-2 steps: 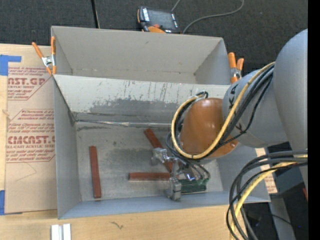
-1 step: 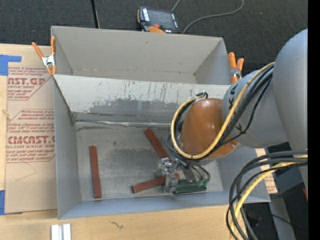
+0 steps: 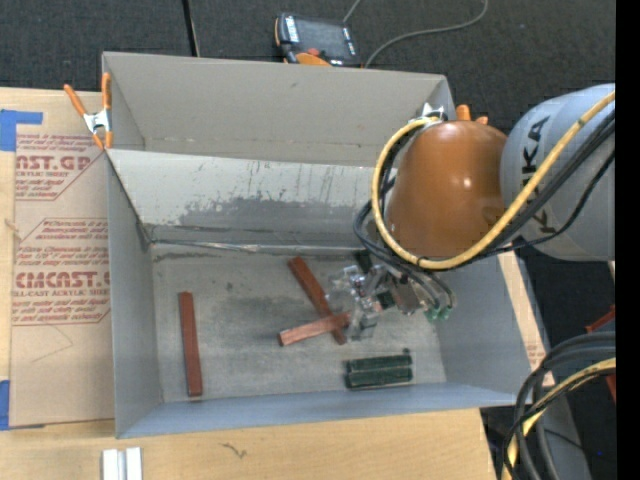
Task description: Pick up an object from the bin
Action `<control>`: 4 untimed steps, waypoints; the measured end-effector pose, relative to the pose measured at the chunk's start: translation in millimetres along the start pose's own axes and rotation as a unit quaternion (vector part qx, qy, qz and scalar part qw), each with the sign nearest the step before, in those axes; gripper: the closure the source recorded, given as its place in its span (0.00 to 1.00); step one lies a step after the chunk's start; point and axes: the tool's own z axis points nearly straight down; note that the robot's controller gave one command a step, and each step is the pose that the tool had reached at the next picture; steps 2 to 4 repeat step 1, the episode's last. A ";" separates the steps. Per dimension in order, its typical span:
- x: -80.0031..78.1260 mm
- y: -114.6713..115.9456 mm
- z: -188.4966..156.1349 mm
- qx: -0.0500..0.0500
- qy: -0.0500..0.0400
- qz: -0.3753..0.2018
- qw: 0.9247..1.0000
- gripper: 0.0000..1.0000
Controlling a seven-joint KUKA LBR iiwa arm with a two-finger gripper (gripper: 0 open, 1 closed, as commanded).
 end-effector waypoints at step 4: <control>5.3 -29.2 -102.5 0.000 0.000 -0.096 0.995 1.00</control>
Offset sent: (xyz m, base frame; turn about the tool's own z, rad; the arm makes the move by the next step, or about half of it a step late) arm -0.0006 -0.0292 0.0996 -0.1948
